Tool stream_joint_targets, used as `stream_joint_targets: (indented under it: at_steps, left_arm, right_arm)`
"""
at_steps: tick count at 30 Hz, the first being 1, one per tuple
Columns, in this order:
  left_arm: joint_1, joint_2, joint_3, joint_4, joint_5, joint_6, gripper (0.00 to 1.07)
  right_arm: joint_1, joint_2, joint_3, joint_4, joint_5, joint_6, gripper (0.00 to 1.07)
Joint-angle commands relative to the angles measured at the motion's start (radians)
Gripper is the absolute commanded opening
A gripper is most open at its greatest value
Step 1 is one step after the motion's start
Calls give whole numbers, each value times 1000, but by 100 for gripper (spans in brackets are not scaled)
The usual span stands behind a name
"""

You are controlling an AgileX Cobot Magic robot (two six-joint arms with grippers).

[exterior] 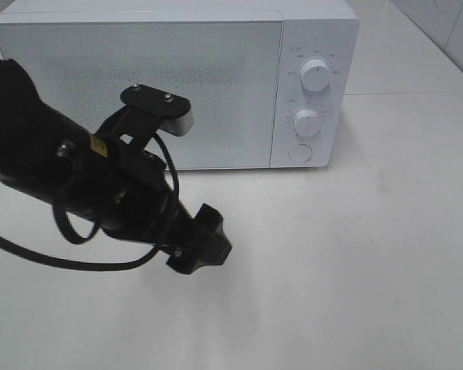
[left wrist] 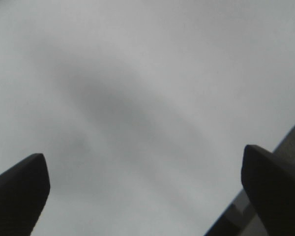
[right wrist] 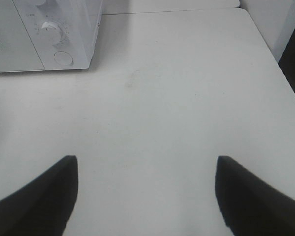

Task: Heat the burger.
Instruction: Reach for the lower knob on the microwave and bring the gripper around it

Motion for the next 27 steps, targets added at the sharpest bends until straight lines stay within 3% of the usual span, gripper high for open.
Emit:
stream_joint_targets:
  at_steps: [1, 3, 5, 6, 7, 9, 12, 14, 16, 17, 18, 19, 22, 27]
  left_arm:
    - [38, -36, 0, 18, 124, -6, 100]
    - [147, -97, 0, 19, 315, -7, 100]
    - [173, -111, 0, 20, 348, -7, 100]
    - [234, -142, 0, 27, 414, -7, 100]
    - [234, -142, 0, 27, 414, -7, 100]
    - [335, -195, 0, 52, 502, -7, 100]
    - [373, -214, 0, 61, 528, -7, 100]
    - [524, -289, 0, 104, 602, -7, 100]
    - [563, -309, 0, 115, 617, -7, 100]
    - [628, -346, 0, 134, 639, -28, 100]
    - [628, -346, 0, 134, 639, -28, 100]
    - [692, -385, 0, 143, 648, -73, 100]
    - [764, -443, 0, 167, 672, -120, 100]
    - [804, -549, 0, 223, 708, -160, 100]
  right_arm:
    - [-9, -30, 3, -3, -15, -5, 75]
    - [-9, -30, 3, -3, -15, -5, 75]
    - [-9, -30, 3, -3, -15, -5, 75]
    - [-9, -30, 3, -3, -15, -5, 75]
    - [-9, -30, 3, -3, -15, -5, 75]
    - [-9, -30, 3, -3, -15, -5, 75]
    - [-9, -30, 3, -3, -15, -5, 75]
    - [-9, -30, 3, -3, -15, -5, 75]
    - [-9, -30, 3, -3, -15, -5, 75]
    - [-9, -30, 3, -3, -15, -5, 75]
    - [-9, -30, 3, -3, -15, -5, 75]
    - [-9, -30, 3, -3, -15, -5, 75]
    - [-9, -30, 3, -3, -15, -5, 75]
    - [-9, -30, 3, -3, -15, -5, 75]
